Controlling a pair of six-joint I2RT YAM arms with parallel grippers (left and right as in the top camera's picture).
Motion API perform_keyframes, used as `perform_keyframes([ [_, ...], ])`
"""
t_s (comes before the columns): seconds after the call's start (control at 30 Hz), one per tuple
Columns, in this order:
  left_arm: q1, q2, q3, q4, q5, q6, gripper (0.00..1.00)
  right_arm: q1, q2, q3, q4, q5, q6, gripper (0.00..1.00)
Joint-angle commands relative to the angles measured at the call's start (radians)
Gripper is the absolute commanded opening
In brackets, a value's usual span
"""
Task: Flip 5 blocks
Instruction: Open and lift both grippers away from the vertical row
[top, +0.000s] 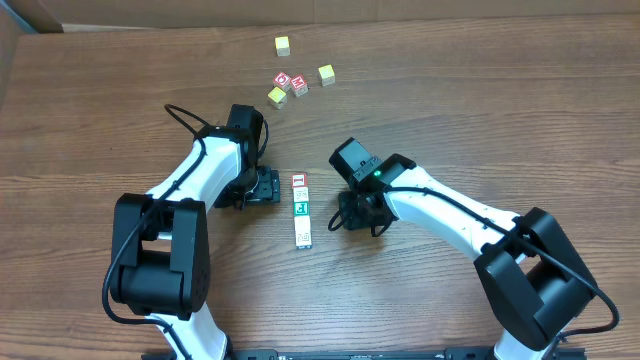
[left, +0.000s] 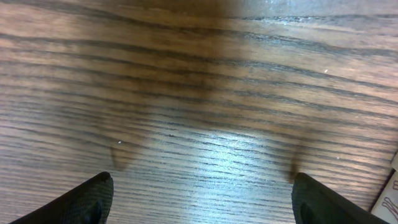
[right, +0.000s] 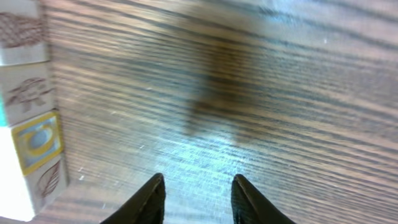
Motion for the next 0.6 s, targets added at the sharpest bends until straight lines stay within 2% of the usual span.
perform_keyframes([
  [0.0,0.0,-0.092,0.001,-0.005,0.001,-0.049,0.83,0.0,-0.054,0.034,-0.025,0.008,-0.082,0.33],
  [0.2,0.001,-0.292,0.001,-0.048,0.008,-0.071,0.84,0.011,-0.072,0.034,-0.059,-0.038,-0.082,0.36],
  [0.4,0.003,-0.431,0.001,-0.1,0.005,-0.073,0.91,0.065,-0.072,0.034,-0.051,-0.052,-0.129,0.48],
  [0.43,0.003,-0.443,0.001,-0.1,0.003,-0.074,0.93,0.081,-0.072,0.034,-0.051,-0.051,-0.156,0.53],
  [0.47,0.003,-0.45,0.001,-0.1,-0.003,-0.078,1.0,0.096,-0.072,0.034,-0.052,-0.05,-0.181,0.63],
  [0.57,0.003,-0.453,0.001,-0.095,-0.032,-0.084,1.0,0.136,-0.072,0.034,-0.052,-0.016,-0.209,0.82],
])
